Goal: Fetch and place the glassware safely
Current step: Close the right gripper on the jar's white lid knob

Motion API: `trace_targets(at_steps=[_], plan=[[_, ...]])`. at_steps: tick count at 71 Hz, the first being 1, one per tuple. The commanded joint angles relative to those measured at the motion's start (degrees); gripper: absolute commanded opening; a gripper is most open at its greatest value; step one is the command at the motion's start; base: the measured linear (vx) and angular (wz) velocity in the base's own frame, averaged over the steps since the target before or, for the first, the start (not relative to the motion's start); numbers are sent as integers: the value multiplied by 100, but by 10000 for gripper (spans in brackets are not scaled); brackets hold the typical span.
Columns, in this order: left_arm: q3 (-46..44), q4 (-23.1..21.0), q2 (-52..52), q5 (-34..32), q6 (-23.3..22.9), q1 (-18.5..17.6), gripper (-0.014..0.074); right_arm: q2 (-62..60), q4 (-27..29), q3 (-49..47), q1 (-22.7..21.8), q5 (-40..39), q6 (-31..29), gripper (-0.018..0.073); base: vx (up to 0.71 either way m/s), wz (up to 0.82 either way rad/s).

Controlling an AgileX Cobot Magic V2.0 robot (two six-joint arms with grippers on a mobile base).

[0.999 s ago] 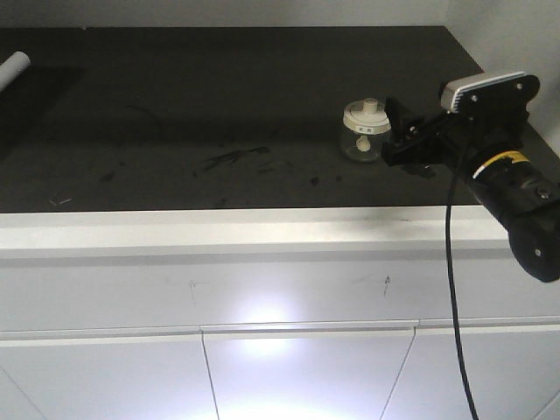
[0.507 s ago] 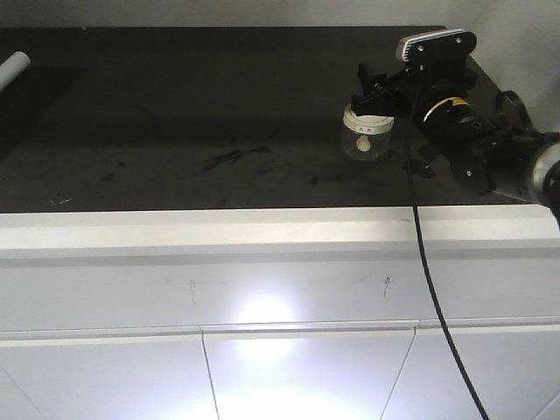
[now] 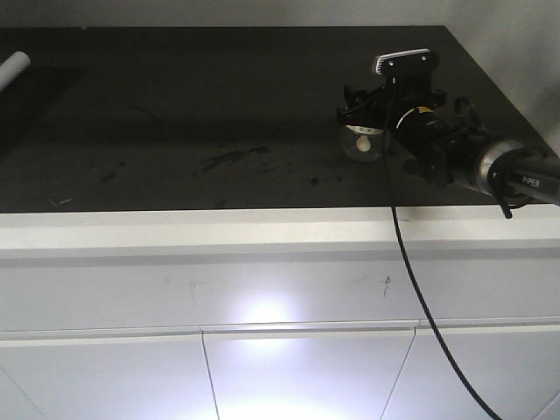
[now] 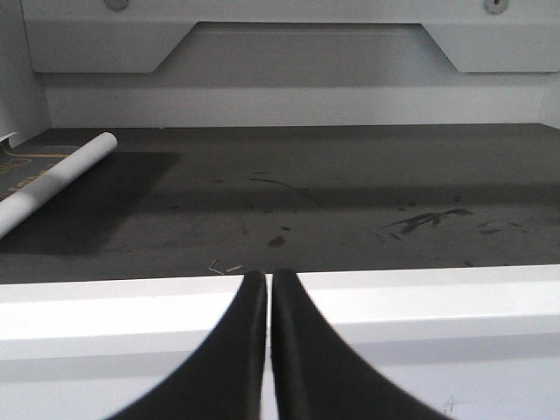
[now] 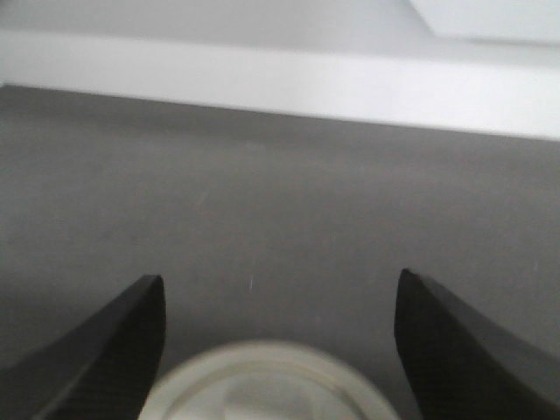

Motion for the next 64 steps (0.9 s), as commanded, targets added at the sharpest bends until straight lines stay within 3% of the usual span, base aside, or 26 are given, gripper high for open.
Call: trace_targets(at_steps=[1,13,27,34,45,64], plan=[[-177,-56,51,-405,-41,-29,-7,-323,15,-194,-3,-276,4,519,0,0],[-177,-56,51,-405,-41,-29,-7,-305,15,-194,-3,-213,4,505,0,0],[-177,-56,51,-405,-41,-29,-7,-240,15,-194,-3,-78,4,387,0,0],[-177,-56,51,-405,-41,-29,-7,-239,15,-194,-3,-40,4,274,0,0],[-177,-56,51,-405,-41,-29,-7,-239,15,-194,-3,-227,4,-7,0,0],[-177,-56,51,-405,-41,-29,-7,-381,15,-194,-3,-323,4,-8,0,0]])
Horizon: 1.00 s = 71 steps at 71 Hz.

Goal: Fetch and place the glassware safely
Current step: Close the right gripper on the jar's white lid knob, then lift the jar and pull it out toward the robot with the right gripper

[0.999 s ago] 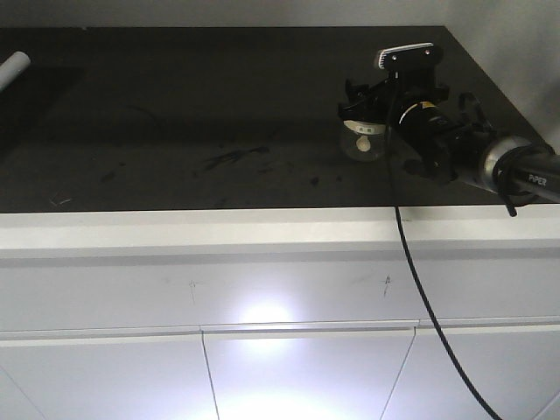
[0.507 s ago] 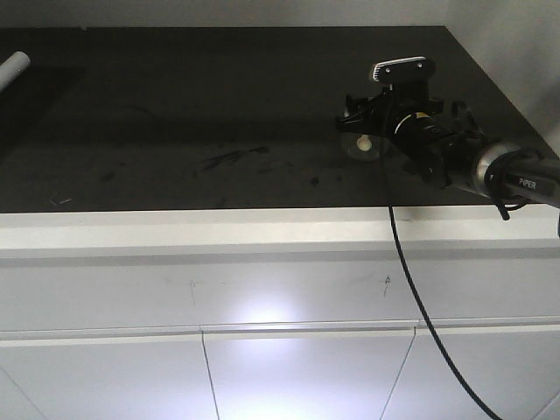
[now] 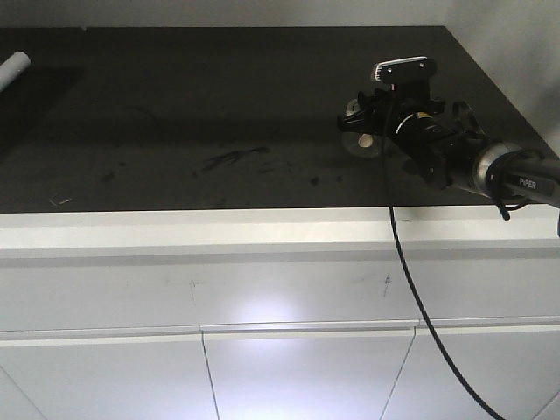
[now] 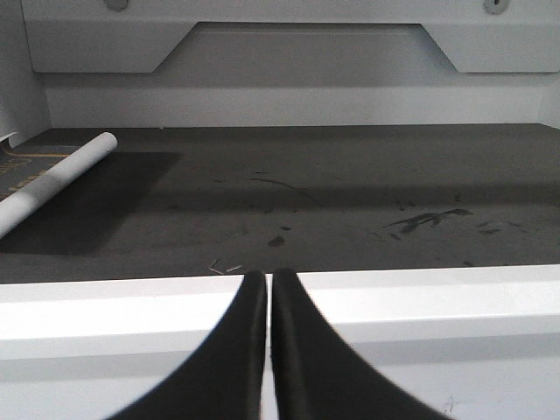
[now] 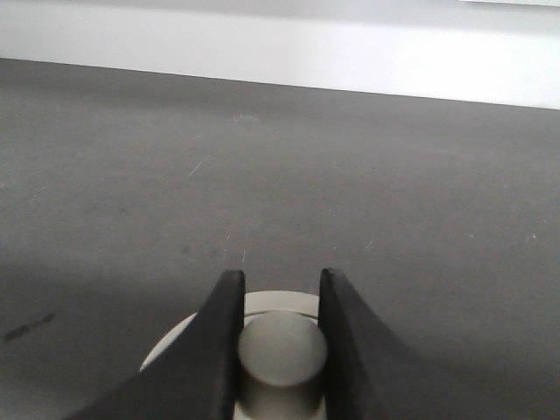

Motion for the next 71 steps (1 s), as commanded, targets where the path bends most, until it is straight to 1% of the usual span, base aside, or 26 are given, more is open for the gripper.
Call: trace_targets(at_steps=[1,11,20,28,37,42,53,71], plan=[[-177,-52,51,-405,-41,-29,-7,-484,-3,-166,-7,-474,-7,-8,0,0],[-177,-52,51,-405,-41,-29,-7,-771,-3,-147,-7,-351,57,-8,0,0],[-177,-52,51,-405,-41,-29,-7,-1067,-8,-82,-7,45,145,-8,0,0],[-177,-52,51,-405,-41,-29,-7,-1480,-41,332,-7,-186,181,-8,0,0],[-177,-52,51,-405,-41,-29,-7,-1996,-52,1076,-7,-450,185,-8,0,0],[-177,-52,51,-405,-41,-29,-7,-2360,-216,1523,23,-627,185,-8,0,0],[-177,-52,51,-405,-41,-29,-7,-2996,-711,2214,269,-807,187,-8,0,0],[-177,-52,51,-405,-41,-29,-7,-3730,-748,2922,935,-811,498,-8,0,0]])
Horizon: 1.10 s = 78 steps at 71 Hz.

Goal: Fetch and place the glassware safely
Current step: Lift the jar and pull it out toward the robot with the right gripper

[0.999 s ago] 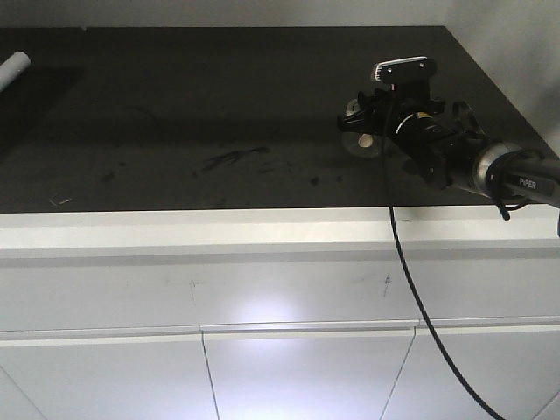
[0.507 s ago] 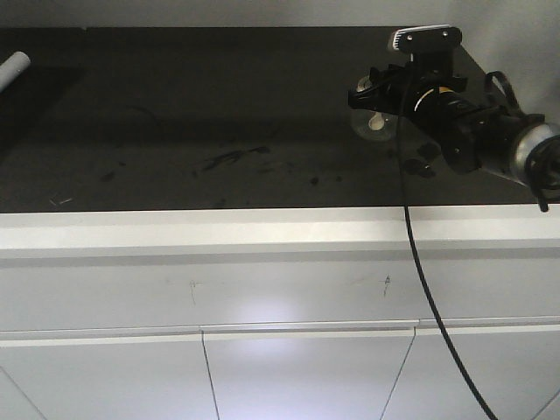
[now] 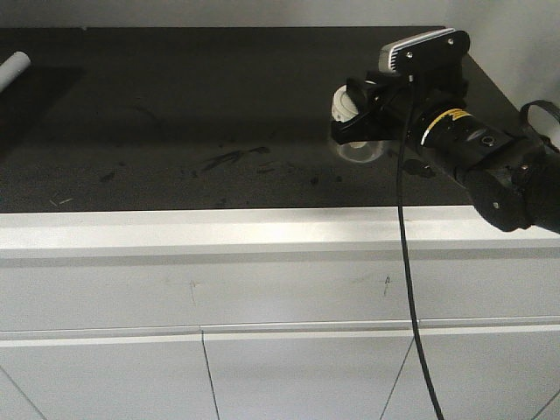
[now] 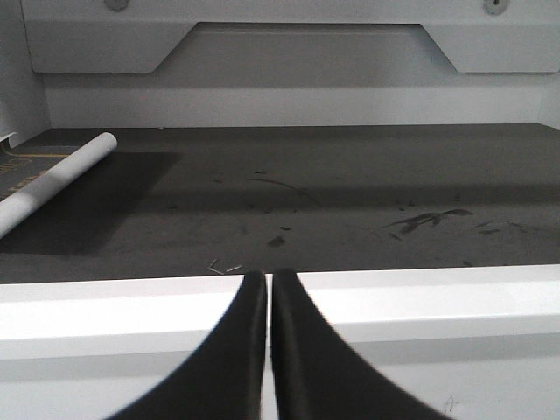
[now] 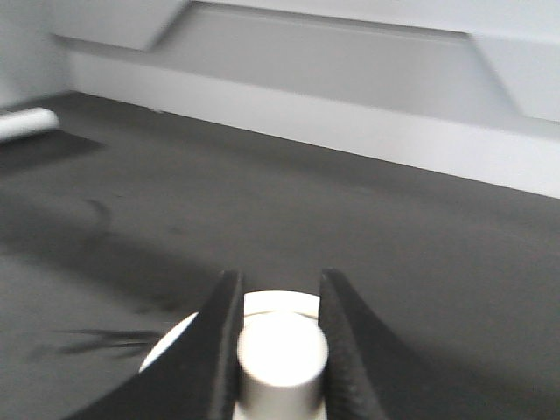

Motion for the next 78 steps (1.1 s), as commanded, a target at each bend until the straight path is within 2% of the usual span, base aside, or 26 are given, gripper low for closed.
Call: trace_targets(at_steps=[1,13,24,31,41,78], plan=[[-177,-52,51,-405,-41,-29,-7,-554,3,73,220,-612,86,-8,0,0],[-177,-52,51,-405,-41,-29,-7,-1058,-12,704,744,-648,152,-6,0,0],[-177,-52,51,-405,-41,-29,-7,-1438,-108,1296,1311,-1007,708,-3,0,0],[-177,-52,51,-405,-41,-29,-7,-1594,-338,1547,1641,-1059,714,-3,0,0],[-177,-52,51,-405,-41,-29,-7,-1815,-361,1834,2051,-1065,714,-3,0,0],[-177,-52,51,-405,-41,-29,-7,-2171,-410,2701,3020,-1306,671,-3,0,0]])
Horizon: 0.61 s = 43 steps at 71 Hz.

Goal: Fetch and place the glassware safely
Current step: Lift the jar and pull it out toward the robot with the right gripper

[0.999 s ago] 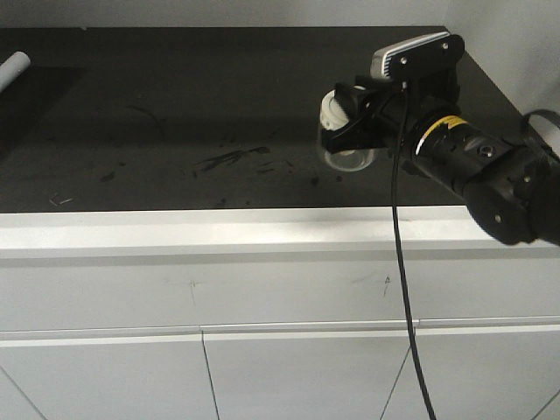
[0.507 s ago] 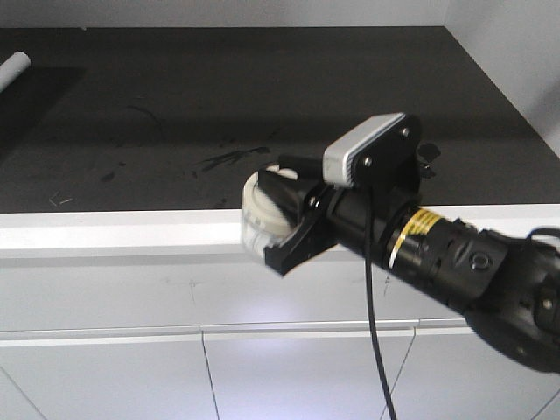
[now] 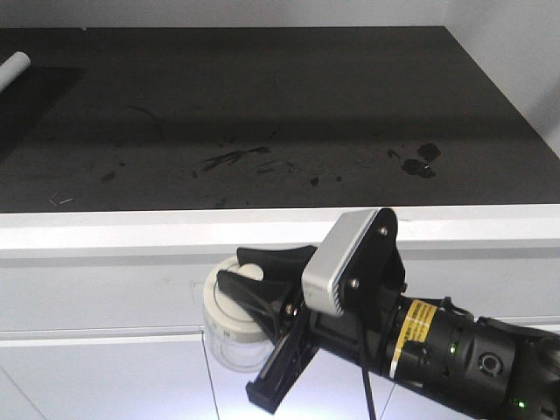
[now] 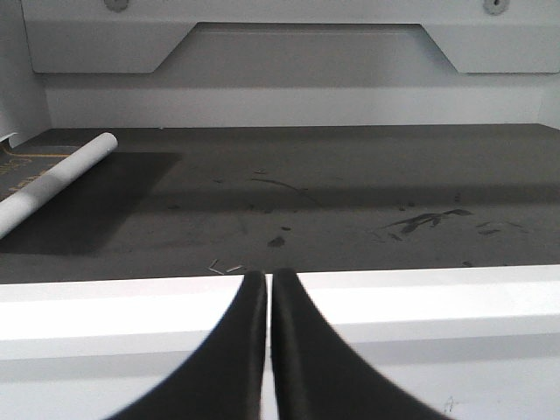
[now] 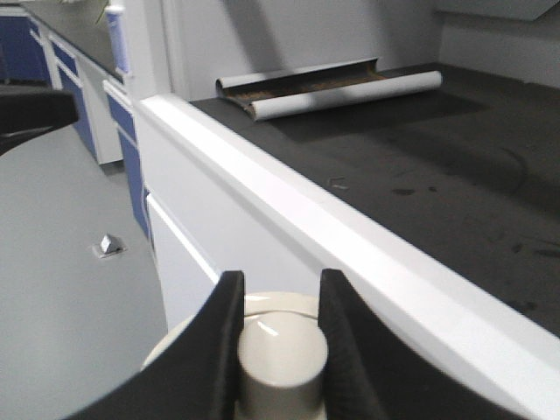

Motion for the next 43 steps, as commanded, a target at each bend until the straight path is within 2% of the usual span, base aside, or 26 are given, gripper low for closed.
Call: trace_targets(at_steps=[1,43], plan=[[-177,-52,51,-405,-41,-29,-7,-204,38,-151,80,-585,-42,-3,0,0],[-177,-52,51,-405,-41,-29,-7,-204,38,-151,112,-601,-42,-3,0,0]])
